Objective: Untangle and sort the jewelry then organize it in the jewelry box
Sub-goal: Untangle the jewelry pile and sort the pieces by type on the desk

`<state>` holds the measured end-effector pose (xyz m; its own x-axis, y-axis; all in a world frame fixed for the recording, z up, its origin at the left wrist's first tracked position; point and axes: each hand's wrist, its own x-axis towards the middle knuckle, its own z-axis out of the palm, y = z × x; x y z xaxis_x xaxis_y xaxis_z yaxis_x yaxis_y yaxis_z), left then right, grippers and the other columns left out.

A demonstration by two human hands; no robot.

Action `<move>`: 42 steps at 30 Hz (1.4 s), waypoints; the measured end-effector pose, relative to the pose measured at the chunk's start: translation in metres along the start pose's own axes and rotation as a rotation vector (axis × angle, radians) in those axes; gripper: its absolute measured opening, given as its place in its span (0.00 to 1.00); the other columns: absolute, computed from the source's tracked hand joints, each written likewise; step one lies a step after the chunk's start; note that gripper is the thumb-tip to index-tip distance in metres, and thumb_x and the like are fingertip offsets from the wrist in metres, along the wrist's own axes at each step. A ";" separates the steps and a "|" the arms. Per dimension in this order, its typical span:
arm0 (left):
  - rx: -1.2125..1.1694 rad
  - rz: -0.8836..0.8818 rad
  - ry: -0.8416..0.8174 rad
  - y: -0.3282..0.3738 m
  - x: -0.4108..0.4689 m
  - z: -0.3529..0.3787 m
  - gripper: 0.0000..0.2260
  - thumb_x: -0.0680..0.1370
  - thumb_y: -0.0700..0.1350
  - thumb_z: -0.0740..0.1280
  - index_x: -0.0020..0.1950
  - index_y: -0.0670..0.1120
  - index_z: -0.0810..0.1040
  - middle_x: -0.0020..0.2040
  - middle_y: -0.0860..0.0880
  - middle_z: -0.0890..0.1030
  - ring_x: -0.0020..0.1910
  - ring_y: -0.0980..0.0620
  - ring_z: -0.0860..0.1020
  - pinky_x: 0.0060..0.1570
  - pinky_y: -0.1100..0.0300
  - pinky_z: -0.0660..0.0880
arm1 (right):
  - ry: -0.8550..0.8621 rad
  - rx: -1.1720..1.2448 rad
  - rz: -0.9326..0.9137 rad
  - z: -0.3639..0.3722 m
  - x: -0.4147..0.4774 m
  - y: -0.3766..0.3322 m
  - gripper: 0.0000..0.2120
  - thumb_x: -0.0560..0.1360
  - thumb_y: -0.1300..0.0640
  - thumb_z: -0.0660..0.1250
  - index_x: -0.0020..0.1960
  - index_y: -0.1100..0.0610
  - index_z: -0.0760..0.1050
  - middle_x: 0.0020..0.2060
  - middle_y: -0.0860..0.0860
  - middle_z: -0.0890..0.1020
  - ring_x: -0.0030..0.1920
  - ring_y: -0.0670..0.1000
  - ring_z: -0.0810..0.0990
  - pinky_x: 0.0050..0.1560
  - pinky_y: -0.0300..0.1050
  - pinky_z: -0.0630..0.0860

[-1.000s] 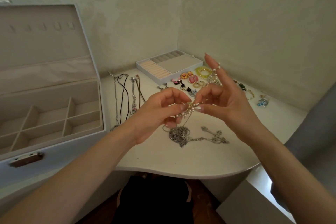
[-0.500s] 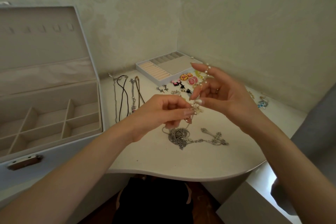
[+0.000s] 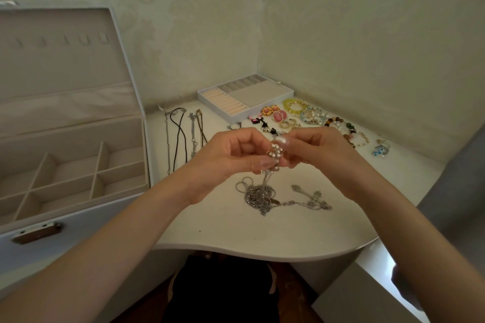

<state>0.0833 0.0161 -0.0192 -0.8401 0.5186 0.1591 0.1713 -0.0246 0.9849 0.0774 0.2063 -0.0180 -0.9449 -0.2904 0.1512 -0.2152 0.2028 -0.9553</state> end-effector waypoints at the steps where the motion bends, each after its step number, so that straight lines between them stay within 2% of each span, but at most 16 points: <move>1: -0.004 0.004 0.004 0.000 0.000 0.000 0.06 0.68 0.40 0.69 0.43 0.42 0.75 0.44 0.47 0.85 0.43 0.55 0.81 0.43 0.65 0.75 | 0.029 0.019 0.019 0.000 0.000 0.001 0.10 0.73 0.54 0.67 0.46 0.59 0.82 0.31 0.49 0.83 0.33 0.43 0.79 0.38 0.35 0.76; 4: -0.020 0.017 -0.001 0.000 0.000 0.000 0.05 0.68 0.39 0.69 0.41 0.42 0.75 0.48 0.46 0.84 0.43 0.55 0.81 0.44 0.64 0.76 | 0.129 0.005 0.067 -0.003 -0.002 0.004 0.13 0.70 0.49 0.67 0.42 0.59 0.82 0.31 0.50 0.83 0.32 0.45 0.80 0.35 0.36 0.76; 7: -0.040 0.032 -0.011 0.000 -0.001 -0.001 0.04 0.68 0.38 0.69 0.39 0.44 0.75 0.49 0.45 0.84 0.44 0.54 0.81 0.42 0.65 0.76 | 0.214 -0.100 0.051 -0.004 -0.007 0.008 0.07 0.72 0.55 0.70 0.41 0.60 0.78 0.29 0.49 0.82 0.29 0.46 0.79 0.31 0.36 0.74; 9: -0.042 0.030 0.000 0.000 -0.001 -0.002 0.05 0.67 0.38 0.69 0.40 0.43 0.75 0.50 0.41 0.83 0.45 0.51 0.81 0.41 0.64 0.75 | 0.228 -0.089 0.003 -0.004 -0.012 0.008 0.05 0.71 0.59 0.72 0.40 0.59 0.77 0.28 0.49 0.81 0.28 0.46 0.78 0.30 0.35 0.73; 12: -0.049 0.035 0.019 -0.001 0.000 -0.004 0.07 0.68 0.37 0.69 0.43 0.42 0.73 0.52 0.37 0.82 0.44 0.51 0.80 0.41 0.64 0.75 | 0.079 -0.014 -0.003 -0.002 -0.021 0.003 0.08 0.66 0.58 0.73 0.41 0.61 0.80 0.32 0.52 0.83 0.30 0.47 0.79 0.32 0.36 0.73; 15: -0.067 0.050 -0.008 -0.001 0.002 -0.006 0.10 0.70 0.37 0.70 0.46 0.43 0.70 0.51 0.41 0.83 0.45 0.51 0.81 0.42 0.64 0.75 | -0.052 0.010 0.032 -0.001 -0.024 0.001 0.10 0.63 0.56 0.72 0.44 0.59 0.82 0.38 0.54 0.85 0.33 0.48 0.81 0.36 0.39 0.75; 19: -0.076 0.049 -0.024 -0.002 0.003 -0.008 0.08 0.71 0.36 0.67 0.47 0.43 0.70 0.53 0.40 0.82 0.45 0.52 0.81 0.42 0.64 0.74 | -0.094 0.003 0.032 0.004 -0.023 0.004 0.09 0.66 0.61 0.73 0.46 0.57 0.83 0.39 0.49 0.86 0.35 0.48 0.81 0.37 0.40 0.75; 23: -0.082 0.037 -0.048 -0.001 0.002 -0.009 0.07 0.72 0.35 0.66 0.47 0.43 0.71 0.51 0.44 0.83 0.40 0.57 0.79 0.39 0.65 0.73 | -0.097 0.056 0.023 0.010 -0.021 0.005 0.15 0.63 0.56 0.73 0.48 0.60 0.82 0.43 0.55 0.85 0.33 0.48 0.80 0.35 0.39 0.73; 26: -0.069 0.037 -0.060 -0.001 0.002 -0.010 0.07 0.72 0.35 0.66 0.48 0.42 0.72 0.54 0.44 0.83 0.43 0.56 0.80 0.40 0.66 0.73 | -0.111 0.106 0.029 0.013 -0.020 0.007 0.17 0.64 0.57 0.73 0.49 0.65 0.80 0.43 0.60 0.84 0.31 0.49 0.79 0.34 0.39 0.73; 29: -0.049 0.044 -0.074 0.001 0.001 -0.011 0.08 0.72 0.35 0.66 0.49 0.42 0.71 0.57 0.43 0.81 0.48 0.53 0.80 0.42 0.65 0.73 | -0.123 0.149 0.029 0.018 -0.022 0.008 0.12 0.64 0.59 0.73 0.44 0.65 0.79 0.42 0.66 0.82 0.30 0.48 0.77 0.32 0.38 0.72; 32: -0.011 0.047 -0.076 0.003 0.000 -0.011 0.08 0.72 0.35 0.67 0.49 0.43 0.71 0.55 0.46 0.82 0.47 0.55 0.80 0.42 0.67 0.73 | -0.103 0.205 0.023 0.017 -0.021 0.009 0.05 0.66 0.60 0.71 0.40 0.61 0.78 0.39 0.62 0.83 0.29 0.48 0.77 0.31 0.37 0.73; 36: 0.009 0.047 -0.055 0.004 -0.002 -0.009 0.10 0.70 0.35 0.69 0.48 0.43 0.72 0.47 0.52 0.83 0.44 0.58 0.80 0.42 0.69 0.74 | -0.148 0.253 0.028 0.011 -0.022 0.009 0.04 0.70 0.62 0.71 0.40 0.60 0.76 0.37 0.59 0.83 0.30 0.51 0.79 0.32 0.39 0.75; 39: 0.036 0.058 -0.059 0.005 -0.002 -0.011 0.10 0.71 0.35 0.70 0.48 0.43 0.73 0.51 0.51 0.83 0.47 0.52 0.79 0.46 0.66 0.75 | -0.112 0.233 0.013 0.008 -0.022 0.010 0.04 0.70 0.61 0.70 0.40 0.59 0.75 0.34 0.57 0.82 0.31 0.51 0.79 0.32 0.40 0.75; 42: 0.100 0.057 -0.071 0.004 -0.003 -0.013 0.11 0.71 0.36 0.68 0.52 0.42 0.75 0.58 0.49 0.81 0.55 0.36 0.76 0.55 0.57 0.77 | -0.050 0.179 0.001 0.003 -0.022 0.009 0.07 0.68 0.58 0.71 0.39 0.60 0.75 0.31 0.54 0.79 0.31 0.50 0.76 0.34 0.41 0.75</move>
<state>0.0799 0.0028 -0.0144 -0.7896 0.5781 0.2059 0.2714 0.0280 0.9621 0.0970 0.2113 -0.0303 -0.9308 -0.3371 0.1412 -0.1624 0.0352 -0.9861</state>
